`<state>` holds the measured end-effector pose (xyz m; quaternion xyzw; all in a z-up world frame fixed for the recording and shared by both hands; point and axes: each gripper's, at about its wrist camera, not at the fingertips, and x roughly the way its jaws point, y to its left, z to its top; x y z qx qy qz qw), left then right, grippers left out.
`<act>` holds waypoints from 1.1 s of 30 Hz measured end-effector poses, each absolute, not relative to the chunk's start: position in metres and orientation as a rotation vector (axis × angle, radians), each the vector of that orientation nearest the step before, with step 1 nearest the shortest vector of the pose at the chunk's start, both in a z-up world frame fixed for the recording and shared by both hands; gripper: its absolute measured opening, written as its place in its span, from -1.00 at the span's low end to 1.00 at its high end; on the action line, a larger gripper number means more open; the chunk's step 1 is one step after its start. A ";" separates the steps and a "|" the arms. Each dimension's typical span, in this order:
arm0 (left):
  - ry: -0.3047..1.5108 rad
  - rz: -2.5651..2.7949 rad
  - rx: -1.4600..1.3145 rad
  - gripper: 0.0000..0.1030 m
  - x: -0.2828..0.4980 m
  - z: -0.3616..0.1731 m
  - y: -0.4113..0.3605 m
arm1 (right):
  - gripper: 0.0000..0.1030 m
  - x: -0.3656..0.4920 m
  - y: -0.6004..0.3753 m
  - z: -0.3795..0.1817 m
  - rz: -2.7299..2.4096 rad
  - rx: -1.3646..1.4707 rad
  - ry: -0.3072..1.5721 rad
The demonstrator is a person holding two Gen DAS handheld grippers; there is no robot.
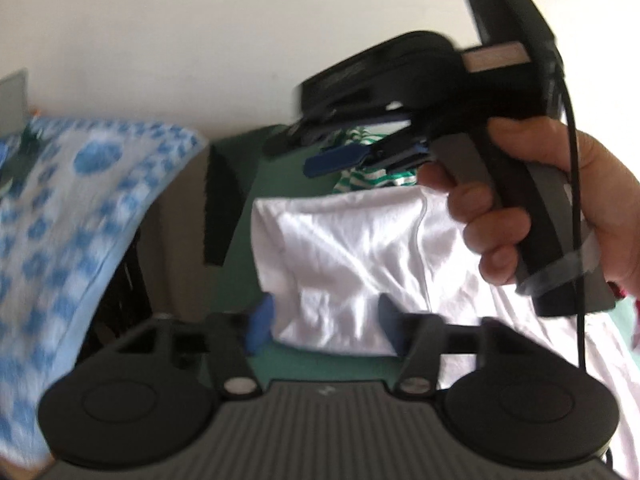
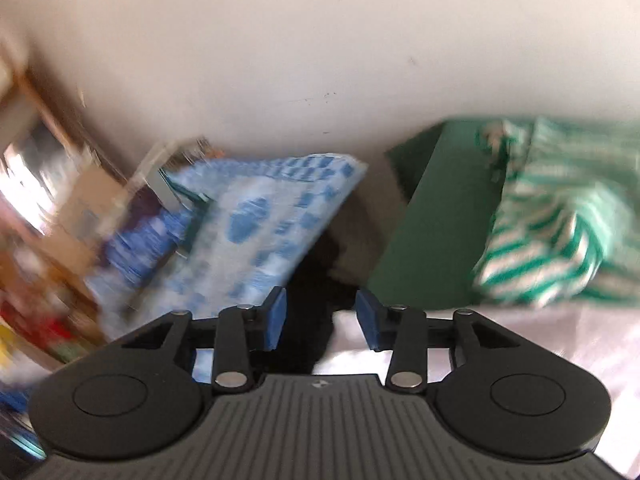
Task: Fold clothes
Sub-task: 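Grasp the T-shirt with the left gripper beside the right gripper, then lift the white T-shirt with both grippers and spread it over the green sheet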
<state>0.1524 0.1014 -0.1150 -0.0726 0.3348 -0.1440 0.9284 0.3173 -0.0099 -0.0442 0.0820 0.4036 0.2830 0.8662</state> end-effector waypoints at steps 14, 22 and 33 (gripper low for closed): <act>0.730 -0.272 -0.212 -0.90 0.141 -0.128 0.102 | -0.94 0.330 0.016 -0.068 0.528 -0.054 0.813; 0.733 -0.261 -0.219 -0.93 0.143 -0.121 0.107 | -0.94 0.329 -0.017 -0.050 0.565 0.114 0.764; 0.663 -0.399 -0.148 -0.94 0.129 -0.067 0.059 | -0.93 0.309 -0.101 0.005 0.595 0.360 0.549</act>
